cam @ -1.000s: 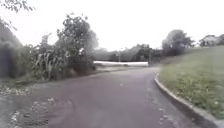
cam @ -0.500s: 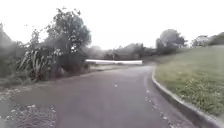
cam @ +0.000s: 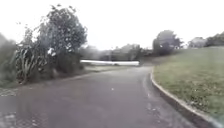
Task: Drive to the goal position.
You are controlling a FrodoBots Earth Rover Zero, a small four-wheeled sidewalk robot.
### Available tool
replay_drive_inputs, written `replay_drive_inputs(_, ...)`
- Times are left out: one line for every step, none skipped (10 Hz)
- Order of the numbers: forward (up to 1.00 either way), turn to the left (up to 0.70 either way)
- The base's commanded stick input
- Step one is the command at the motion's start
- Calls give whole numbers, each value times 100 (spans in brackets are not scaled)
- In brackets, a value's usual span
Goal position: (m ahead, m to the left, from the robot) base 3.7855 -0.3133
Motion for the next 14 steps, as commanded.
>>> replay_drive_inputs(70,-27)
replay_drive_inputs(70,-27)
replay_drive_inputs(70,-27)
replay_drive_inputs(70,-27)
replay_drive_inputs(70,-27)
replay_drive_inputs(70,-27)
replay_drive_inputs(70,-27)
replay_drive_inputs(70,-27)
replay_drive_inputs(70,-27)
replay_drive_inputs(70,-27)
replay_drive_inputs(70,-27)
replay_drive_inputs(70,-27)
replay_drive_inputs(70,-27)
replay_drive_inputs(70,-27)
